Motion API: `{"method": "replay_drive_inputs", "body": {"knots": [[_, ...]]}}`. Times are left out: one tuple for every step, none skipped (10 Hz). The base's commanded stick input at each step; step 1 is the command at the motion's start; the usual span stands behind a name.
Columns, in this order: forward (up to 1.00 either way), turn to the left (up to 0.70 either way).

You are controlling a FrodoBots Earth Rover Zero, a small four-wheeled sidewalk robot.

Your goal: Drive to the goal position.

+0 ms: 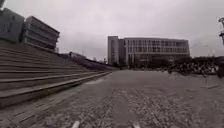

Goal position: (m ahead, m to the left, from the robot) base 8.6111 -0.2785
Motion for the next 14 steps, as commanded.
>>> {"method": "replay_drive_inputs", "body": {"knots": [[0.7,0.0],[0.7,0.0],[0.7,0.0],[0.7,0.0],[0.7,0.0],[0.7,0.0],[0.7,0.0],[0.7,0.0],[0.7,-0.08],[0.7,-0.21],[0.7,-0.34],[0.7,-0.35],[0.7,-0.35],[0.7,-0.33]]}}
